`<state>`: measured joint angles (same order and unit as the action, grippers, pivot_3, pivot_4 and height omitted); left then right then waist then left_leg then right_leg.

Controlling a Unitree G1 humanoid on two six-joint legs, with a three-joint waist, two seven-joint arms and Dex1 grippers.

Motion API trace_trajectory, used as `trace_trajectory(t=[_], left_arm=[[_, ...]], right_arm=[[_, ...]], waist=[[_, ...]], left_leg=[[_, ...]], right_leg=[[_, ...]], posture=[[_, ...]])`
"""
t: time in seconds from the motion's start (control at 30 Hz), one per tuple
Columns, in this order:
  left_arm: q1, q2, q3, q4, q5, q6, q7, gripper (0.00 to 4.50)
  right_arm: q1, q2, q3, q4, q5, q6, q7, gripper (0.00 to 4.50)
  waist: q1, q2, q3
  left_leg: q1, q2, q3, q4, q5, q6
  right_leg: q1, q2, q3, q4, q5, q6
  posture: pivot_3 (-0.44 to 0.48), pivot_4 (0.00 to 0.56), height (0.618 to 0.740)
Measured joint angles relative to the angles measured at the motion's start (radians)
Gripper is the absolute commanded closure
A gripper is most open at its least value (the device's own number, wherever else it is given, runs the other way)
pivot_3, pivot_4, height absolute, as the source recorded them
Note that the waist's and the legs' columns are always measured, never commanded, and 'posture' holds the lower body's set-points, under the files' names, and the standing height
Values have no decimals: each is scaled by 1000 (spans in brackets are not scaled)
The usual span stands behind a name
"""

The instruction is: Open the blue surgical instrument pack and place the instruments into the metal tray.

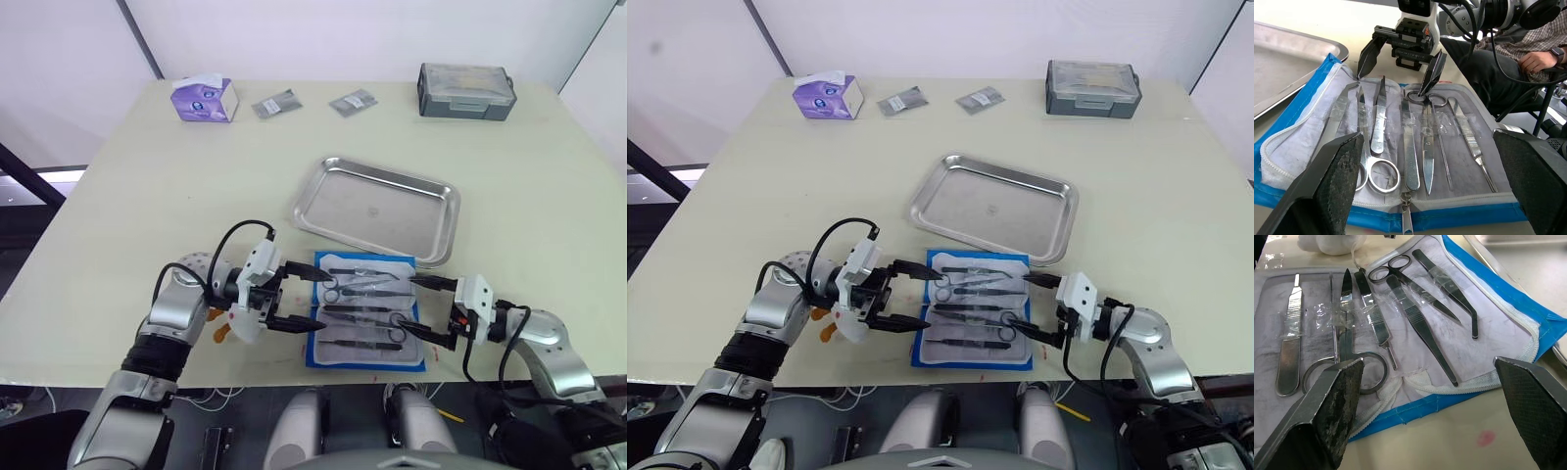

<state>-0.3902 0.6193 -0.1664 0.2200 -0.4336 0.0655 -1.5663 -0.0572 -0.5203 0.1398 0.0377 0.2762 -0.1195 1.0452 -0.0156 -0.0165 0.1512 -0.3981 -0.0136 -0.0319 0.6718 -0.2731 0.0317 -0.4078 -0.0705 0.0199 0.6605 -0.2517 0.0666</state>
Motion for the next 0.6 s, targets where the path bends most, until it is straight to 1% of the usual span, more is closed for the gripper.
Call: trace_trajectory(t=[0.37,0.6], left_arm=[[-3,-16,-1,30,11,-22,0,0],[-9,-26,-1,47,21,-31,0,0]], right_arm=[[-2,0,9,11,-5,-43,7,77],[-12,0,19,7,-5,-31,10,77]], waist=[[0,0,0],[0,0,0]], left_leg=[[0,0,0,0,0,0],[0,0,0,0,0,0]], right_leg=[[0,0,0,0,0,0],[0,0,0,0,0,0]], posture=[[0,150,734],[0,150,734]])
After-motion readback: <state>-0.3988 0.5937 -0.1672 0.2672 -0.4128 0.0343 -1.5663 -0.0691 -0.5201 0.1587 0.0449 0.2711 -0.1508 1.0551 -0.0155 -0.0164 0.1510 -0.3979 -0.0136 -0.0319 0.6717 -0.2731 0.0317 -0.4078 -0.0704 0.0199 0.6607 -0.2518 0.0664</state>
